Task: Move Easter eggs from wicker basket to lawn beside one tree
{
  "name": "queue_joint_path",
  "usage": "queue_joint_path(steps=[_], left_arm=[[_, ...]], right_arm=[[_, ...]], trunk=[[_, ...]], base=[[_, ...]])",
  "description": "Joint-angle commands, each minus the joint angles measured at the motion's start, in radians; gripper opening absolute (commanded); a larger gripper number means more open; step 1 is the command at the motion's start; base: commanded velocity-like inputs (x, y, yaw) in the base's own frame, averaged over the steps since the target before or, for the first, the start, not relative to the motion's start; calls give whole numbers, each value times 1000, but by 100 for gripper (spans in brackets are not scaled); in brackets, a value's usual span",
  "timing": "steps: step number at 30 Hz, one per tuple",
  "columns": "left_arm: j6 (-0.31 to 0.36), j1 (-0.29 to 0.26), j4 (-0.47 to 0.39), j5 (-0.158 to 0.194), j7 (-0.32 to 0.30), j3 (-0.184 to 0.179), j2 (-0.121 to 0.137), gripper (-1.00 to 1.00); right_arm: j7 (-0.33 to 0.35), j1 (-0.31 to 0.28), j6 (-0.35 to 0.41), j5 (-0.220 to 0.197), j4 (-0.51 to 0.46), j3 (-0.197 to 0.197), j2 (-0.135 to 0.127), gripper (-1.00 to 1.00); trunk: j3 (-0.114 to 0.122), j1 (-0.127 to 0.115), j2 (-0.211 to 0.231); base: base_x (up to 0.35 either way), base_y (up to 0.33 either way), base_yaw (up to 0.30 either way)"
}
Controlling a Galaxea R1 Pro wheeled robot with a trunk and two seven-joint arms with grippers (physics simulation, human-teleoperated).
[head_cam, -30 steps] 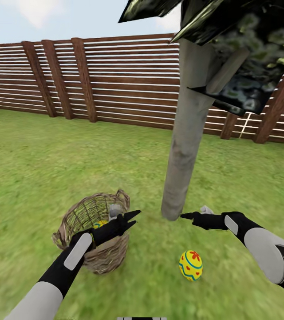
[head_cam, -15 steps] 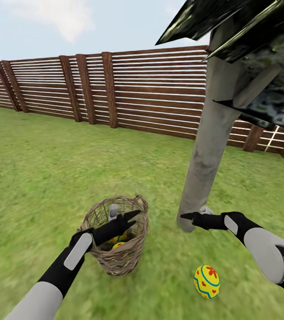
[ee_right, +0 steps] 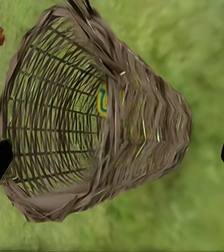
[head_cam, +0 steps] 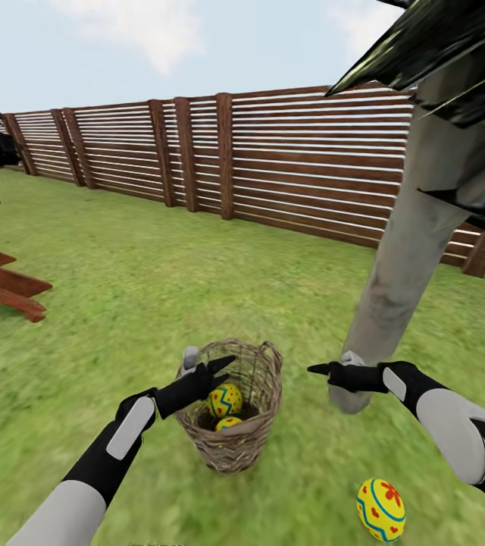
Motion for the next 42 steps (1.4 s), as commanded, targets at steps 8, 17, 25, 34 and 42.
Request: queue_joint_path(steps=[8,17,25,34,42], left_arm=[[5,-1,4,7,0,0,1,100],[5,-1,5,7,0,8,2,100],[5,-1,6,6,0,30,2,100],[5,-1,10,14,-1,34,2,100],[5,-1,12,59,0,32,2,100]], right_arm=[[1,0,5,4,0,-5,0,100],[-3,0,4,4,1,-5,3,100],[-4,0,4,4,2,-5,3,100],[-5,3,4,4,3,-5,3,100],[-5,3,3,7,2,-5,3,100]], trunk=[[24,-31,56],[52,-65,119],[68,-85,154],[68,-85,154],[68,-85,154]], base=[[0,0,81],[0,0,1],[0,0,0],[0,105,0],[0,279,0]])
